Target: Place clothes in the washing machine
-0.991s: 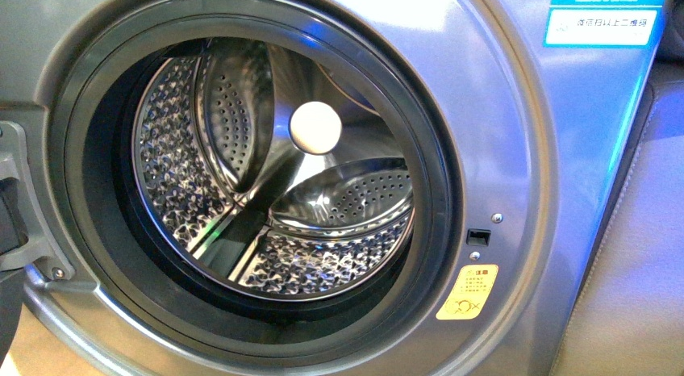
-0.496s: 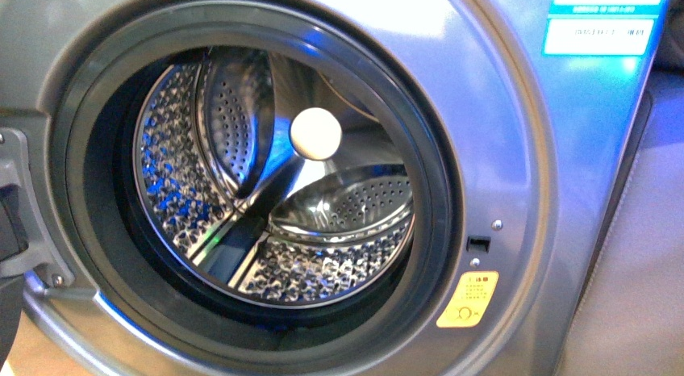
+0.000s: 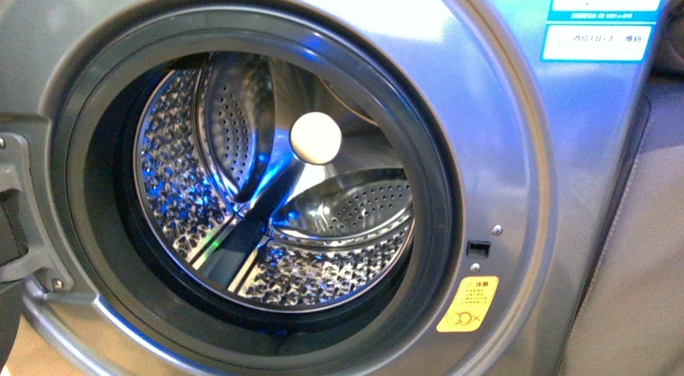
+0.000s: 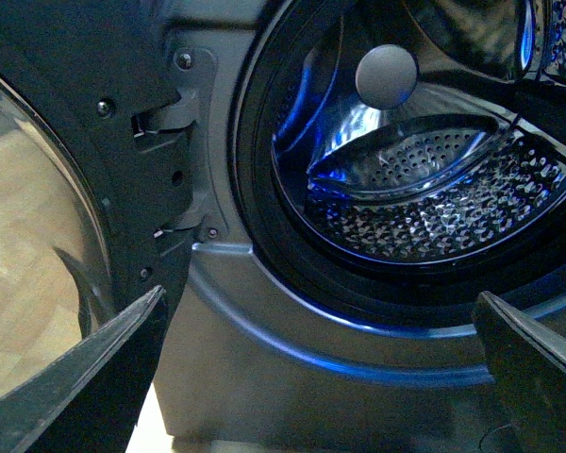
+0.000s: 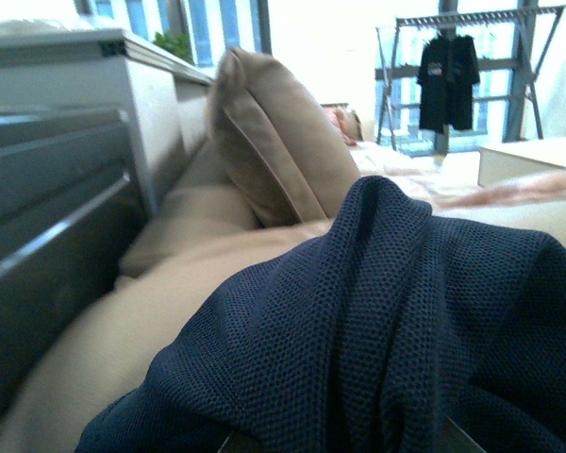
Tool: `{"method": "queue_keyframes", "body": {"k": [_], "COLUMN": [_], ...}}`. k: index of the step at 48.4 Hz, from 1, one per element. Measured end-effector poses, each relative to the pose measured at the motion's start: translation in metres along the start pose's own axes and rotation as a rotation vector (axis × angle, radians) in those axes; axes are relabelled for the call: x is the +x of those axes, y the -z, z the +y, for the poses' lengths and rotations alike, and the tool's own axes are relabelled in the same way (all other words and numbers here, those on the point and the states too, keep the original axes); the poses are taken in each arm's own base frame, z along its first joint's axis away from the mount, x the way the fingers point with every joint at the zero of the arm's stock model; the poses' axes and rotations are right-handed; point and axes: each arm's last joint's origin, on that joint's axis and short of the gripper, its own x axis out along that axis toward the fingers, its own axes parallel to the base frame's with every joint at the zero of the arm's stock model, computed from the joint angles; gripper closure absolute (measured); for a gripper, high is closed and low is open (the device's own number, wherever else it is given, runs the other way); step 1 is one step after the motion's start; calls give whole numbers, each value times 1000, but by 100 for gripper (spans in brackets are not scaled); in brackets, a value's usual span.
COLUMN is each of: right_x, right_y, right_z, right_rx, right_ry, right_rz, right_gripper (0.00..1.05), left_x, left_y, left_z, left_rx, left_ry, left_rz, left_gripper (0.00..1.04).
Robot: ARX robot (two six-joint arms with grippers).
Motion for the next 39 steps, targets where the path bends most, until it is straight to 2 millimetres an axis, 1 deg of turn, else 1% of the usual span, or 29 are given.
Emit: {"method": "queue_keyframes", "body": {"k": [2,6,7,11,14,26,31,35,39], "right_x": [-1,-5,-5,-12,-16,-31,-35,-35,-34], "right_y": [-16,-39,-41,-56,-62,-69,-70,-66,-63], "right_z": [17,44,48,72,90,150,167,181,191], "right_rx": [-1,-5,-5,-7,-5,-14,-14,-12,-15], "right_ry": [-38,-101,-109,-175,-230,-446,-535,-607,-648], "right_rz": [-39,-100,-106,-151,-171,-185,-184,-170,-165], "right_gripper": [99,99,99,99,99,99,99,99,99], "left_x": [0,0,0,0,0,0,0,0,0], "left_y": [0,0,0,0,0,0,0,0,0], "left_z": [0,0,0,0,0,0,0,0,0], "left_rx": [0,0,0,0,0,0,0,0,0], "left_ry": [0,0,0,0,0,0,0,0,0], "left_rz": [0,0,0,0,0,0,0,0,0], "left_gripper": [7,7,7,7,7,7,7,7,7]}}
